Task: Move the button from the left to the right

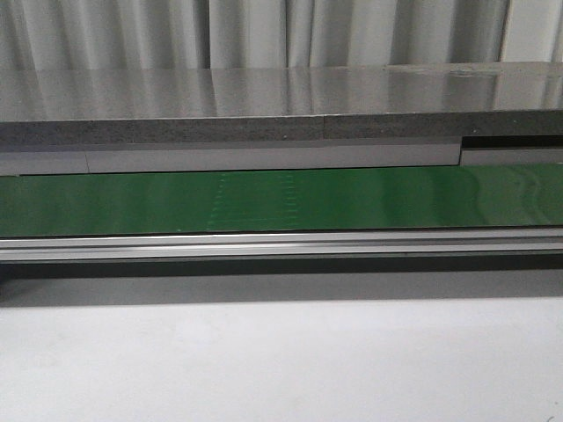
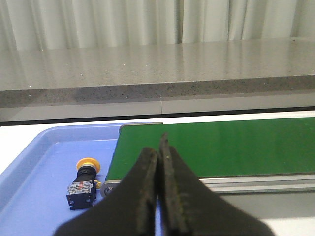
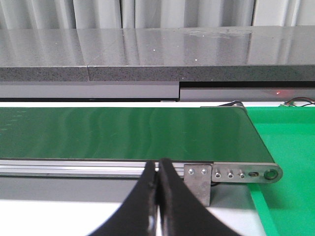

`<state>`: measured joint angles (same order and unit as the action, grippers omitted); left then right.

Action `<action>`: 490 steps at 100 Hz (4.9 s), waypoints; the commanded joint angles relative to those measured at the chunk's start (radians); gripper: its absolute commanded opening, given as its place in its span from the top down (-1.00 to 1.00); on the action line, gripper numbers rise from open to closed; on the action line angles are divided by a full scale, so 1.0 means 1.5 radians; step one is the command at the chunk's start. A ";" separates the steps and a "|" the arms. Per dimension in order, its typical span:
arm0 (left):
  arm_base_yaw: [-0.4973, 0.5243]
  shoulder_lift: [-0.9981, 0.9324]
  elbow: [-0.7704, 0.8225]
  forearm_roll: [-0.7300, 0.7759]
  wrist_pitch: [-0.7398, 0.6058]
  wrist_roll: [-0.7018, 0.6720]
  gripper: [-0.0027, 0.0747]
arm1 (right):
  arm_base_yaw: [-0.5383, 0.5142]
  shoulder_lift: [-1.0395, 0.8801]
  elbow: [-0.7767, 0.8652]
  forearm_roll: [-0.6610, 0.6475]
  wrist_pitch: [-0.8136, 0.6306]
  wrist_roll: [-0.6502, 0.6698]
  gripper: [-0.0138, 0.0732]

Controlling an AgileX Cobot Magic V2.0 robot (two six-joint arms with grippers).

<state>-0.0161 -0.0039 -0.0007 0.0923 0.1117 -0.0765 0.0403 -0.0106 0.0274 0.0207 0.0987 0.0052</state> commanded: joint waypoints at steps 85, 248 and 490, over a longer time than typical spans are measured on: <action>0.000 0.091 -0.084 -0.103 0.004 -0.007 0.98 | -0.002 -0.013 -0.010 0.002 -0.055 -0.003 0.84; 0.000 0.613 -0.562 -0.107 0.394 0.001 -0.12 | -0.002 -0.013 -0.010 0.002 -0.055 -0.003 0.84; 0.256 1.269 -0.961 -0.113 0.401 0.041 -0.80 | -0.002 -0.013 -0.010 0.002 -0.055 -0.003 0.84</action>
<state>0.3548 1.9472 -1.4094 -0.0654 0.7404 -0.0144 0.0403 -0.0106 0.0274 0.0207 0.0987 0.0052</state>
